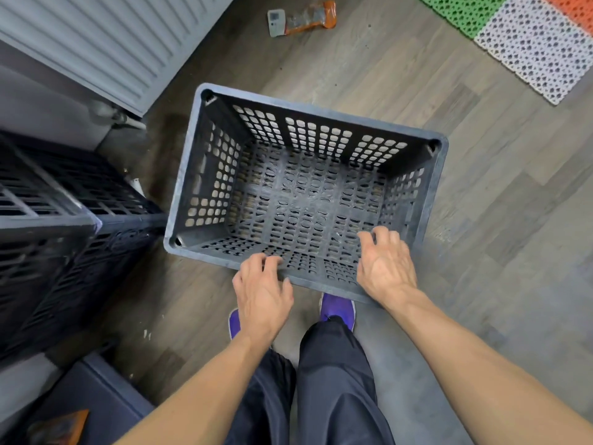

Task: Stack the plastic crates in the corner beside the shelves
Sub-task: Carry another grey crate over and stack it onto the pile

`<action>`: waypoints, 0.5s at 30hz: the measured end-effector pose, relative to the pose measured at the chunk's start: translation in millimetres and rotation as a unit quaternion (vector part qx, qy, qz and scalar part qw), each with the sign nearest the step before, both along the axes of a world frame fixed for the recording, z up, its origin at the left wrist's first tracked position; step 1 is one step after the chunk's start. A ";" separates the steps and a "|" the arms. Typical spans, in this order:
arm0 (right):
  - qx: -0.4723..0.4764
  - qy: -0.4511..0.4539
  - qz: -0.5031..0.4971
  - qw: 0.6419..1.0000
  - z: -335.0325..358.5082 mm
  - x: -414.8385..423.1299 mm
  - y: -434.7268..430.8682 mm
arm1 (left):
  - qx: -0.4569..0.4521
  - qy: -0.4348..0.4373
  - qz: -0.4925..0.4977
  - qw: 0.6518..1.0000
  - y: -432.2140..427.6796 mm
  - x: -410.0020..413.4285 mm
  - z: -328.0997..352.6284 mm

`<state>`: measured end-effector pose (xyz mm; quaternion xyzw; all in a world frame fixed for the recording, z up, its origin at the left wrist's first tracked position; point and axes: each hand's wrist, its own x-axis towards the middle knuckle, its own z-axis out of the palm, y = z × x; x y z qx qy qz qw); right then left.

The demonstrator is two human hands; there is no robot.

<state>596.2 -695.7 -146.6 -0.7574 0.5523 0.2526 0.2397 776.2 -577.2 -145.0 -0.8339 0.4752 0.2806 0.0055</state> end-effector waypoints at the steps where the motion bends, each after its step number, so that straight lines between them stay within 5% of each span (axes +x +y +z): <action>1: 0.026 -0.014 -0.004 1.000 0.9 6.0 -3.3 | 0.010 -0.008 -0.002 1.000 0.2 -1.1 3.3; 4: 0.067 -0.039 0.031 0.997 2.9 22.4 -8.6 | 0.027 -0.037 0.001 0.999 -5.5 3.1 9.9; 6: 0.053 -0.052 0.053 0.996 3.4 31.9 -15.0 | 0.036 -0.061 0.097 0.993 -11.0 9.5 11.4; 10: 0.010 -0.060 0.064 0.996 4.0 52.8 -44.8 | 0.135 0.020 0.379 0.915 -20.7 16.4 9.4; 15: -0.035 -0.073 0.090 0.993 6.3 96.7 -97.2 | 0.177 0.131 0.493 0.842 -40.7 15.1 -0.6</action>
